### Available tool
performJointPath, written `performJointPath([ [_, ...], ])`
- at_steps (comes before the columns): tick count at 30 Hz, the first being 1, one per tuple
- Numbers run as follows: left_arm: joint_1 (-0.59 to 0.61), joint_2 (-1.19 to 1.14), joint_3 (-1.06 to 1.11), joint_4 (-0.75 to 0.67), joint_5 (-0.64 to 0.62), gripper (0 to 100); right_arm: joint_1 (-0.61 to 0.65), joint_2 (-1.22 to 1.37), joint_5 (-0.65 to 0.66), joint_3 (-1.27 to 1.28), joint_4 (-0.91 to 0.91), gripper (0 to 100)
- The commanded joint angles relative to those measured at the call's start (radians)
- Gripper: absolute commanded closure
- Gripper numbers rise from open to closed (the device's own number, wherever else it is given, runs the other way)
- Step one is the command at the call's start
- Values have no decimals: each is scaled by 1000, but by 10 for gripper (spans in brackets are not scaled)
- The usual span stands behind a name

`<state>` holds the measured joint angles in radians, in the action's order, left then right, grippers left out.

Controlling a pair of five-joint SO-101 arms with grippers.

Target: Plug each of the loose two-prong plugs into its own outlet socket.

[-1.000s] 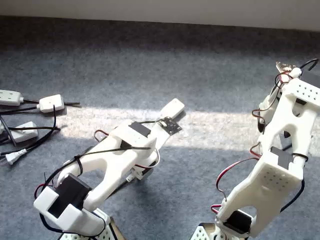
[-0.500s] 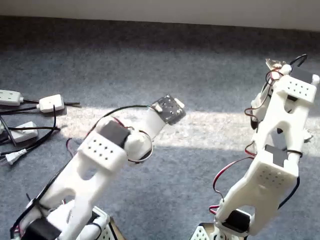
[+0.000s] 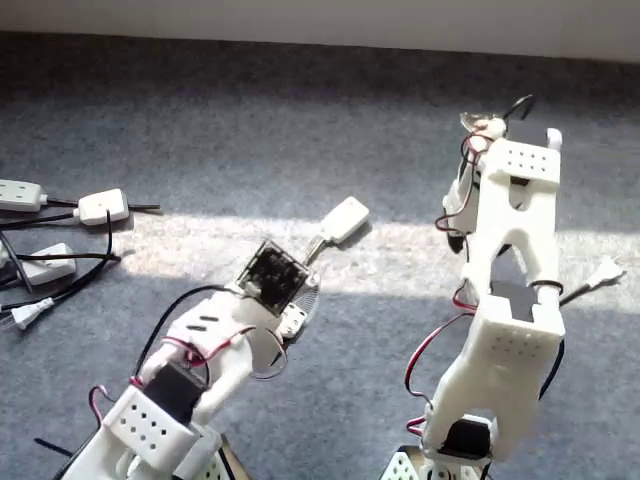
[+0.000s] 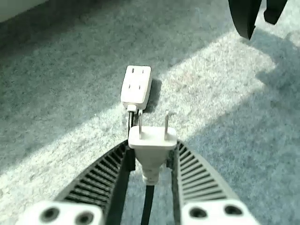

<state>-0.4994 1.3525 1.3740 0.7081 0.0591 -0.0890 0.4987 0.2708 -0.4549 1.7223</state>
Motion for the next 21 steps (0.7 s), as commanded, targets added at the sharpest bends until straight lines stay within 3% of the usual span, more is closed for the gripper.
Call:
performJointPath([
  [1, -10, 292, 288, -342, -89, 995, 12, -68, -55, -74, 38, 928],
  [3, -10, 380, 332, -394, -89, 995, 22, -68, -77, -81, 38, 991],
  [8, -16, 427, 323, -270, -91, 995, 102, -70, -78, -74, 38, 992],
  [12, -18, 427, 323, -267, -91, 995, 177, -102, -80, -82, 39, 992],
  [18, -18, 374, 326, -267, -89, 995, 257, -352, -158, -67, 39, 992],
  [21, -18, 308, 331, -338, -89, 995, 302, -504, -158, 31, 39, 992],
])
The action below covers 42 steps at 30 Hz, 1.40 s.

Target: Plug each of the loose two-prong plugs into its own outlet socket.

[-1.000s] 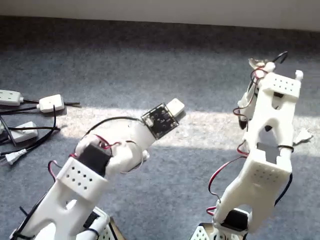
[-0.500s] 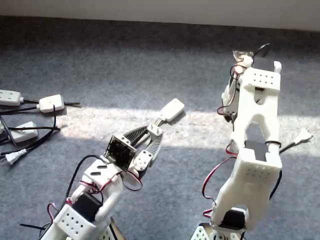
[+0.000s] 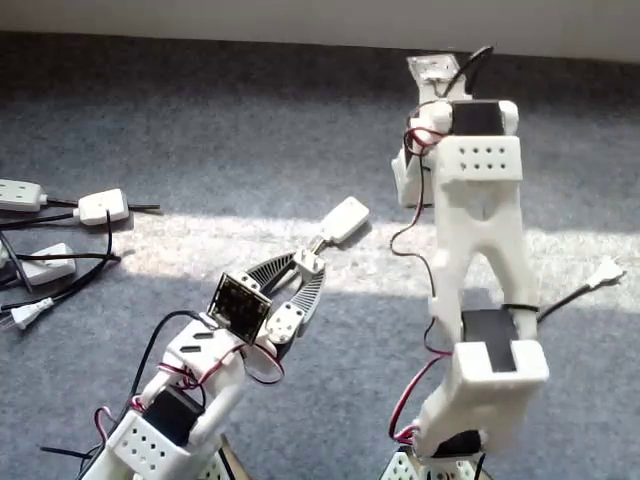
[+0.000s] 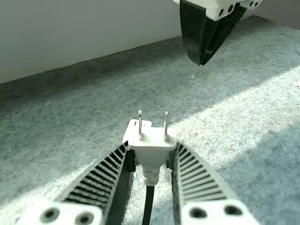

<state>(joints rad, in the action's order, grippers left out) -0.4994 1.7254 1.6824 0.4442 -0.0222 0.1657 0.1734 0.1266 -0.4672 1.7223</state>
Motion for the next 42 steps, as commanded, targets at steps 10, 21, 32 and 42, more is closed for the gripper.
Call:
performJointPath([
  [10, -18, -183, 22, -196, -11, 995, 277, -611, 98, 387, 38, 992],
  [21, -127, -191, 22, -241, -6, 994, 506, -809, 137, 559, 39, 992],
  [32, -133, -183, 22, -241, -8, 994, 595, -860, 170, 719, -77, 992],
  [42, -133, -182, 22, -241, -8, 994, 450, -863, 282, 926, -387, 992],
])
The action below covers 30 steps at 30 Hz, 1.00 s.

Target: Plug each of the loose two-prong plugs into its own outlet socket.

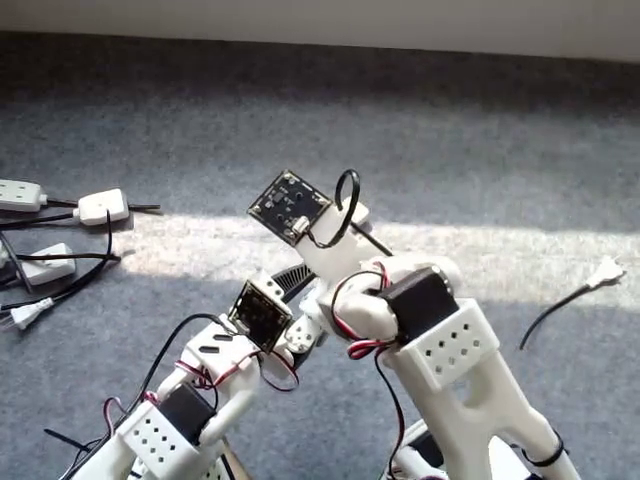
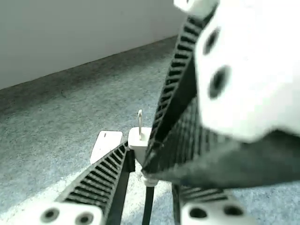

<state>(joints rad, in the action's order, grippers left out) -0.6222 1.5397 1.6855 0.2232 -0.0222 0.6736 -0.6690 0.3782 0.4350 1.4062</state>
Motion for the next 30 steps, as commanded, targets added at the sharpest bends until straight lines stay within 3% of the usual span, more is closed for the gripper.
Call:
performJointPath([
  [1, -10, 4, 19, -20, -8, 994, -74, -19, 32, 35, -82, 992],
  [13, -10, 4, 19, -20, -8, 994, -298, -28, 140, 38, -87, 992],
  [23, -7, 4, 19, -20, -8, 994, -363, -18, 213, 113, -168, 992],
  [30, -8, 4, 19, -20, -8, 994, -328, -30, 209, 110, -166, 992],
])
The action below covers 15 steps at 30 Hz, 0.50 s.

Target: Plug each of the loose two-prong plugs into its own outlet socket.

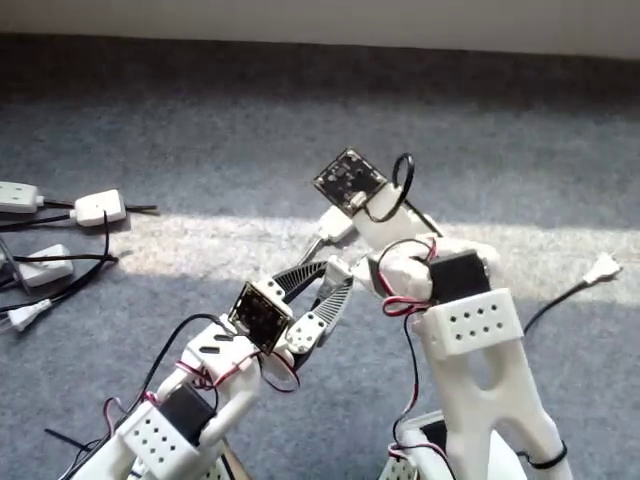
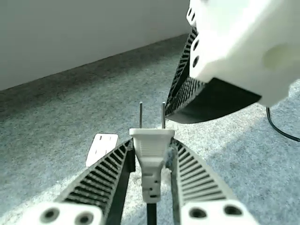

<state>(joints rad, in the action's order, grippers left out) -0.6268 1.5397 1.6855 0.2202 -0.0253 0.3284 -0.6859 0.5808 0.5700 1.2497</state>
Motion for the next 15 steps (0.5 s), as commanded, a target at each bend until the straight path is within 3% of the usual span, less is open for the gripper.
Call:
performJointPath([
  [1, -4, 4, 19, -17, -5, 994, 35, -8, 6, -45, 8, 992],
  [10, -4, -5, 19, -17, -5, 994, 94, -7, -72, -371, 186, 992],
  [15, -5, -5, 19, -17, -5, 994, 166, -2, -74, -395, 246, 992],
])
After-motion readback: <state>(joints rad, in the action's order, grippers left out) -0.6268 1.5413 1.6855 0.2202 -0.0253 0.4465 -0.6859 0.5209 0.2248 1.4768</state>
